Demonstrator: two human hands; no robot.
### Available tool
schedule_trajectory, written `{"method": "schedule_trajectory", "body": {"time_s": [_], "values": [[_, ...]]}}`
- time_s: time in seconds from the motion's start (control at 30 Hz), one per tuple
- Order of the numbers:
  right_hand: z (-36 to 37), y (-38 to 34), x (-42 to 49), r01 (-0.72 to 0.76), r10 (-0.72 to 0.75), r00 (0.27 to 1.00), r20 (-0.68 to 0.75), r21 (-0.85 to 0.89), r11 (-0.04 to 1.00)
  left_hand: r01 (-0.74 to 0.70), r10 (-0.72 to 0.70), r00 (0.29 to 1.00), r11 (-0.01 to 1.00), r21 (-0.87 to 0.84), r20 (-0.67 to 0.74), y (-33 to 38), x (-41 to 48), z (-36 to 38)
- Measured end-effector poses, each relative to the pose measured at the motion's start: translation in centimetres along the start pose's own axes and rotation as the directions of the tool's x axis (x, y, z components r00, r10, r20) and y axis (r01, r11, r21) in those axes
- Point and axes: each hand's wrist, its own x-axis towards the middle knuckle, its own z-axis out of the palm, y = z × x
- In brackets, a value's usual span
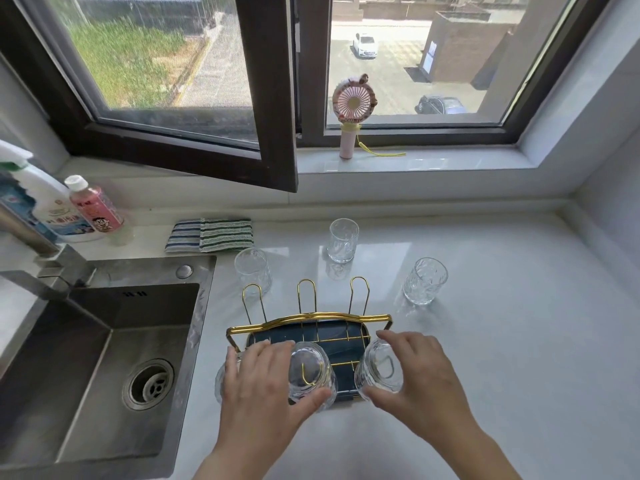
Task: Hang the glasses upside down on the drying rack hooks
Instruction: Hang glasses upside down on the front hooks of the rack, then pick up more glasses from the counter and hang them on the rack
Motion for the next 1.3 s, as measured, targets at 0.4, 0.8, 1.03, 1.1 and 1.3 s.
{"method": "schedule_trajectory", "body": {"time_s": [0.4, 0.8, 1.03, 1.1, 1.3], "values": [[-1.0, 4.2, 2.3, -0.190, 0.266, 0.950, -0.162, 0.376, 0.907, 0.035, -0.032, 0.998, 0.997, -0.068, 0.046, -0.3, 0.2, -0.9], [2.6, 12.9, 15.4, -0.468, 0.468, 0.880, 0.077, -0.021, 0.883, 0.165, -0.273, 0.927, 0.914, -0.372, -0.257, -3.9, -1.7, -4.9], [0.8, 13.9, 17.4, -0.405, 0.406, 0.914, -0.003, -0.073, 0.911, 0.214, -0.362, 0.883, 0.877, -0.431, -0.299, -4.8, -1.2, -6.7], [-1.0, 13.6, 17.6, -0.424, 0.431, 0.899, -0.082, 0.088, 0.901, 0.172, -0.338, 0.890, 0.871, -0.460, -0.307, -4.8, -0.2, -7.6], [-7.1, 6.5, 16.7, -0.187, 0.311, 0.950, 0.032, 0.856, 0.482, -0.097, -0.035, 0.978, 0.793, -0.601, -0.204, 0.4, 6.8, -9.3]]}}
